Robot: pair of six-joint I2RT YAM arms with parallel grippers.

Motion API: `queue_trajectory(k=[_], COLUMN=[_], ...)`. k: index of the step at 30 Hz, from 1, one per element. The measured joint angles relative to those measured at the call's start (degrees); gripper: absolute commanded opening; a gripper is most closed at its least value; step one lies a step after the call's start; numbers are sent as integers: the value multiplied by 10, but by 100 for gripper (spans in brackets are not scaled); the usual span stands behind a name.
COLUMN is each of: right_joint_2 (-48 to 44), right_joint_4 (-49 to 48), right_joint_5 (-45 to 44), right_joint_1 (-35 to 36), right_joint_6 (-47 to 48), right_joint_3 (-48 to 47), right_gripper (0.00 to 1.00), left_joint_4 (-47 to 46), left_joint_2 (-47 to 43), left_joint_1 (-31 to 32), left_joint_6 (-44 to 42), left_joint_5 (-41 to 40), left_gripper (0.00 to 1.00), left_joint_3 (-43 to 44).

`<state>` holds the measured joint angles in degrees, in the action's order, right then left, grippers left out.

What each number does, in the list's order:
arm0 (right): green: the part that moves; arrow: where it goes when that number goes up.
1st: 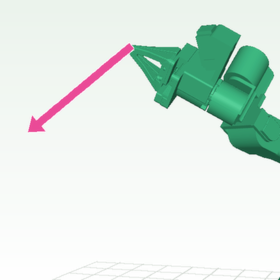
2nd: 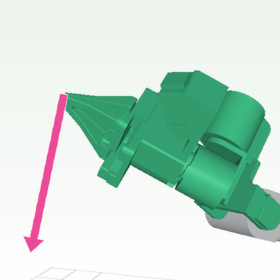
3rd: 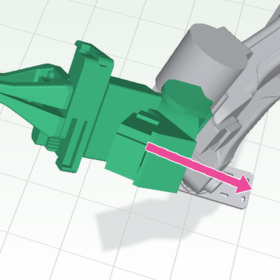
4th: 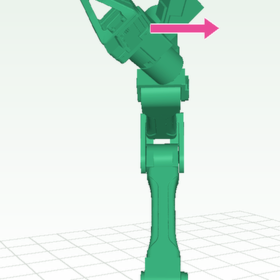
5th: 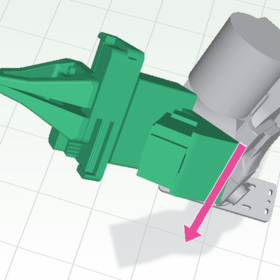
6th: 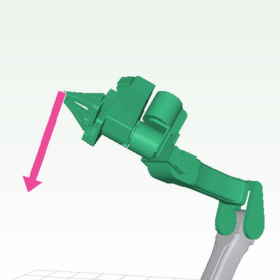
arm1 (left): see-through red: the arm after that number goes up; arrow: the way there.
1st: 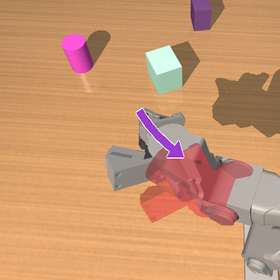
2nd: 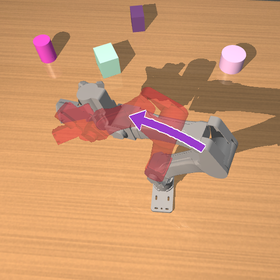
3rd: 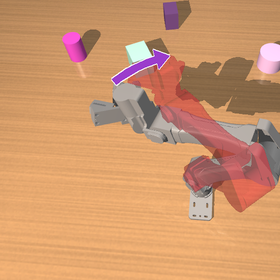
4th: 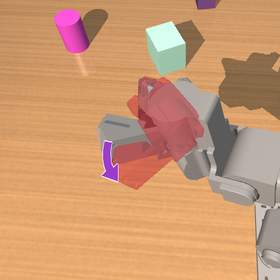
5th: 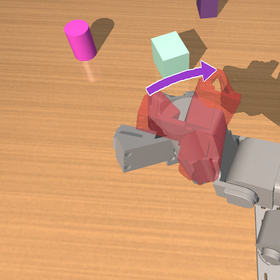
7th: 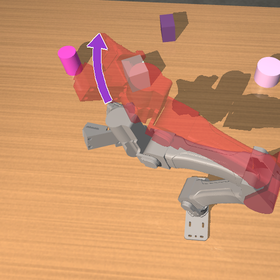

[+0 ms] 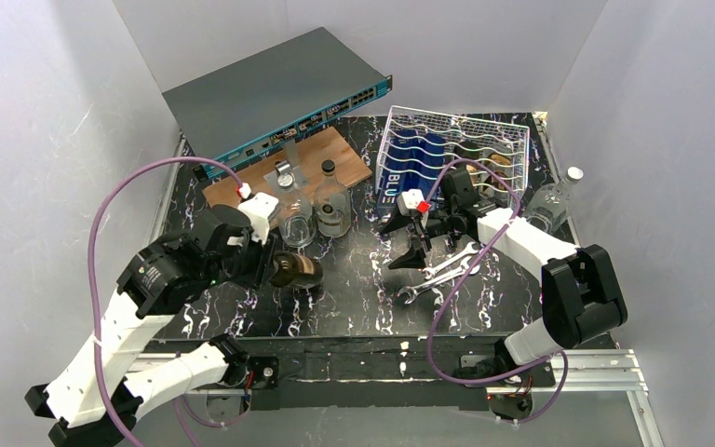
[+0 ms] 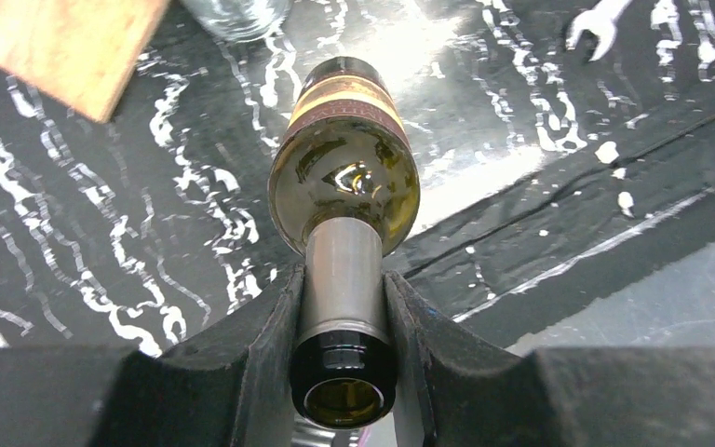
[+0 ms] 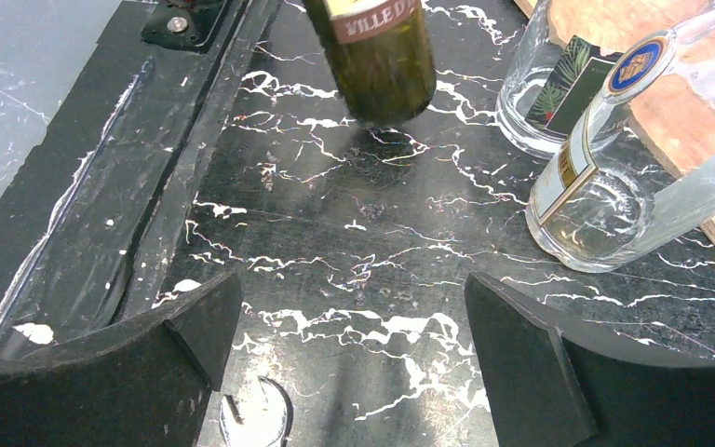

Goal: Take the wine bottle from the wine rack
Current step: Place the wine bottle at the center of the board.

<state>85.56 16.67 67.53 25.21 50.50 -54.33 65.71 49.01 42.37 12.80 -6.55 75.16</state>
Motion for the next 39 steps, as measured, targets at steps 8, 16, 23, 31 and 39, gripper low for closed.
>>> queue_trajectory(k=[8, 16, 23, 31, 39], right_joint_2=[0, 0, 0, 0, 0], right_joint_4=[-2, -1, 6, 31, 76], right_joint_5=[2, 4, 7, 14, 28], right_joint_1=[-1, -1, -3, -5, -5], right_joint_6=[-2, 1, 16, 38, 82], right_joint_3=[3, 5, 5, 5, 2], right_gripper=[98, 98, 98, 98, 98], left_joint_4=[68, 95, 91, 66, 6], left_joint_2=[6, 19, 29, 29, 41], left_joint_1=[0, -1, -36, -136, -299], left_joint_6=[-8, -9, -19, -34, -54], left_joint_5=[-101, -191, -234, -246, -222], left_gripper=[0, 0, 0, 0, 0], left_joint_3=[27, 40, 53, 52, 39])
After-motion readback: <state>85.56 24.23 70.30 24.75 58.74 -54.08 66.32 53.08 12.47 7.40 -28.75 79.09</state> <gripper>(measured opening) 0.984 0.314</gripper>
